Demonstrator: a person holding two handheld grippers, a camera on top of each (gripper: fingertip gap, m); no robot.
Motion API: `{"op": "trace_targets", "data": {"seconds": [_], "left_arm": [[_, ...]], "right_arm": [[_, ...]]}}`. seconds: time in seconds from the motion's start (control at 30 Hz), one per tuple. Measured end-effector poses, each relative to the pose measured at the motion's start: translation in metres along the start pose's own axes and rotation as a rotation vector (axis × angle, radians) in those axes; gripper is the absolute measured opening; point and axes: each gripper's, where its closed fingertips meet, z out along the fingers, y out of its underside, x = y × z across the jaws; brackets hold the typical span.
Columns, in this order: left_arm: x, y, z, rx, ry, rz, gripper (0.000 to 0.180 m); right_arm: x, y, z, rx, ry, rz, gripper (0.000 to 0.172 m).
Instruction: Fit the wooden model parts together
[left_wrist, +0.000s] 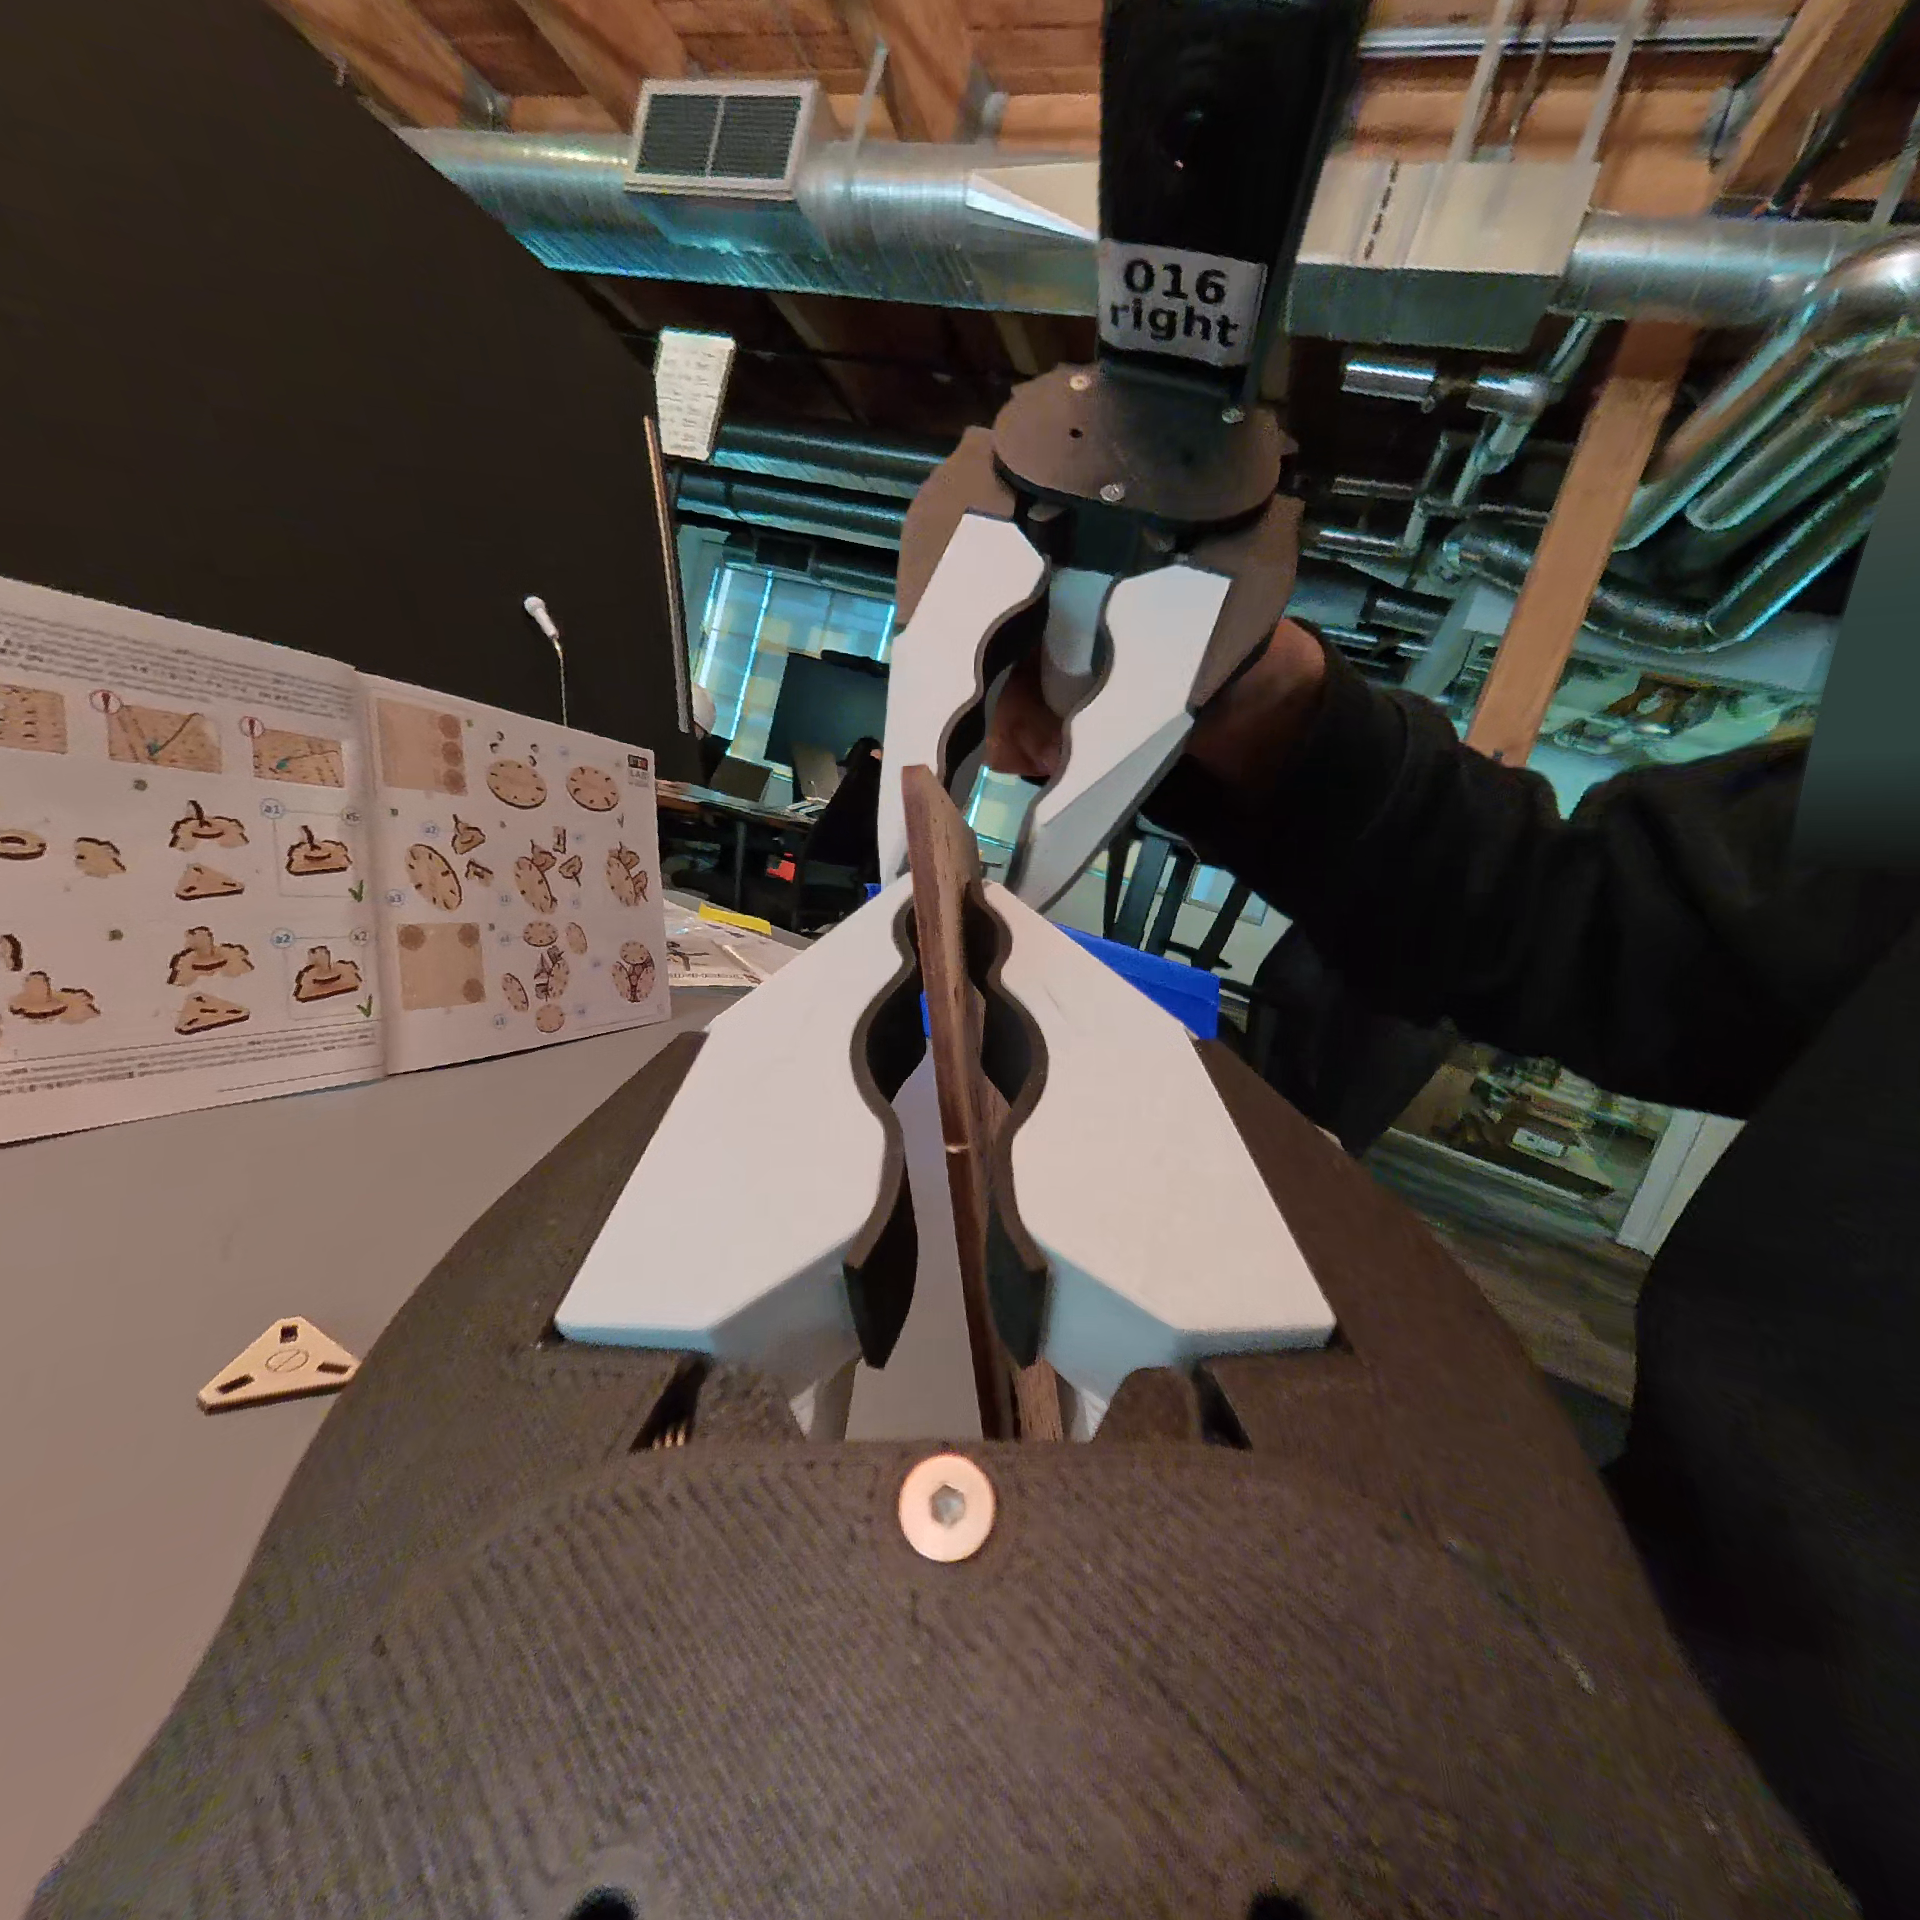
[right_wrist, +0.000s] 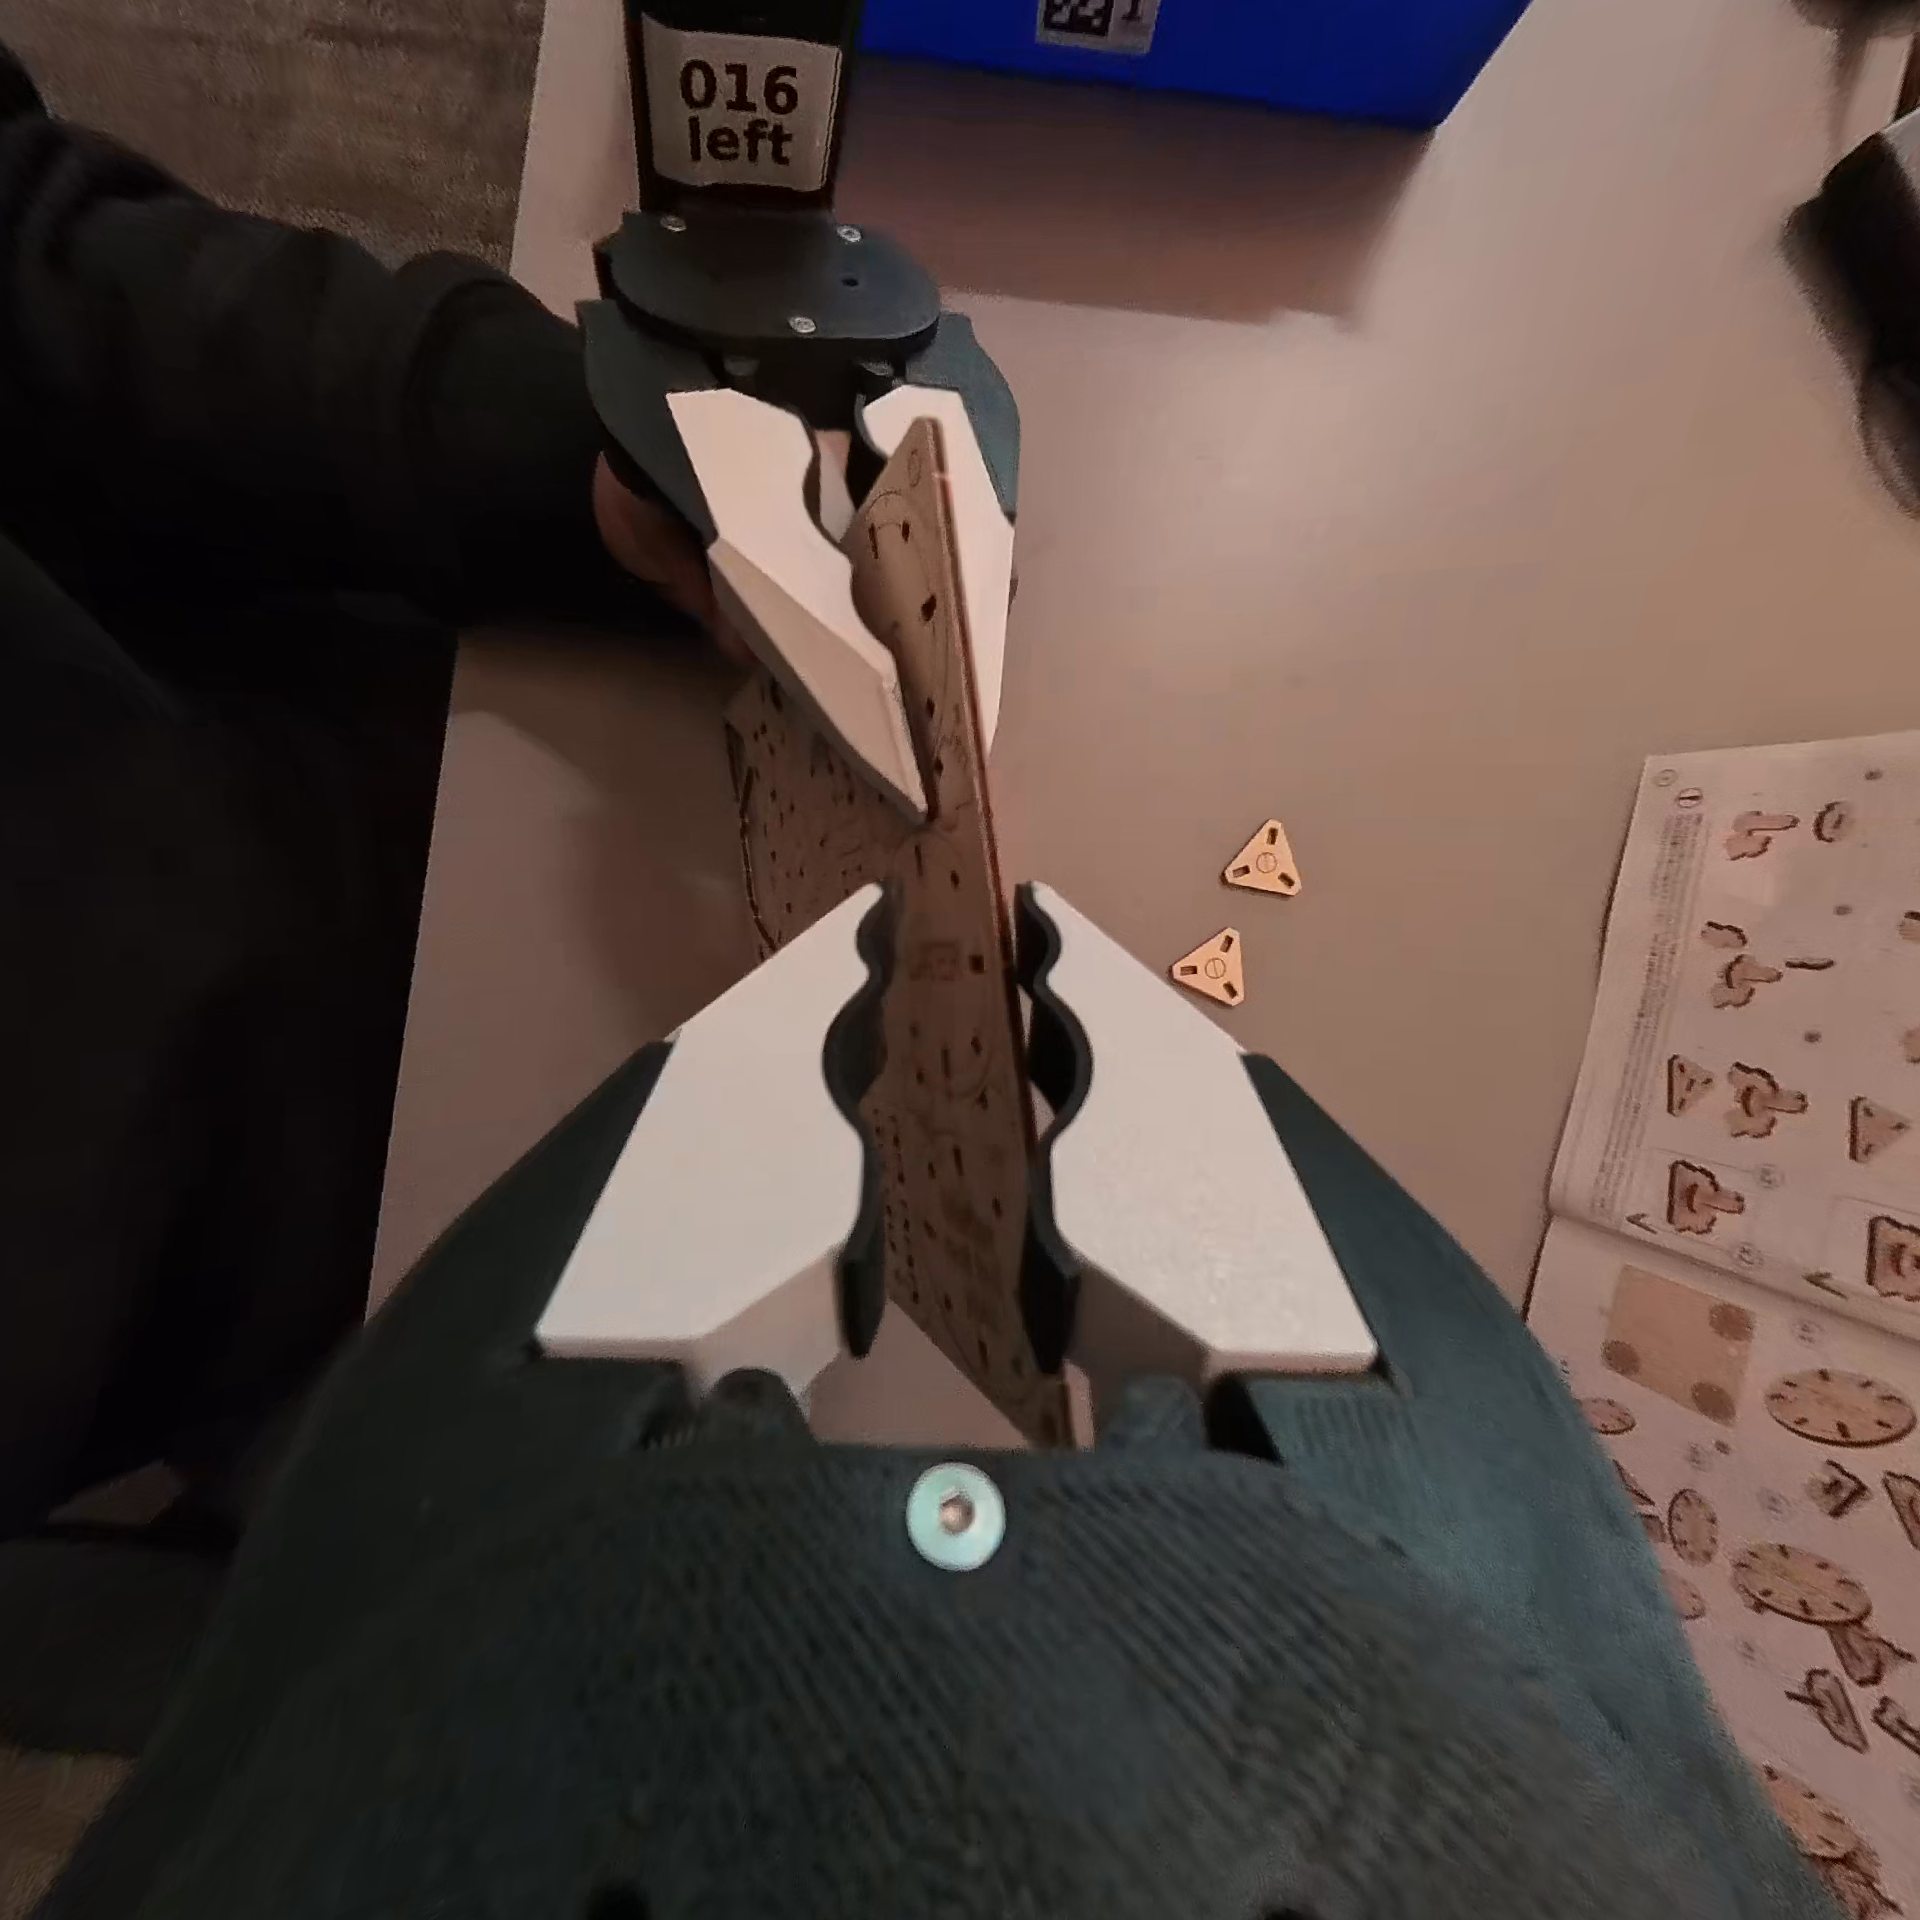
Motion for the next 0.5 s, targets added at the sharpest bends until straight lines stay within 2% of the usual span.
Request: {"op": "trace_targets", "data": {"seconds": [0.07,0.27,0.5], "left_arm": [[-0.0011,0.0003,0.0,-0.004,-0.011,0.008,0.002],[-0.0041,0.0033,0.0018,-0.006,-0.076,0.057,0.002],[-0.0022,0.0035,0.0009,-0.01,-0.055,0.049,0.002]], "right_arm": [[0.001,0.0004,0.0032,-0.026,0.003,-0.003,0.014],[0.0051,0.0032,0.0044,-0.04,0.017,0.044,0.013],[0.003,0.0033,0.0039,-0.044,0.033,0.048,0.011]]}}
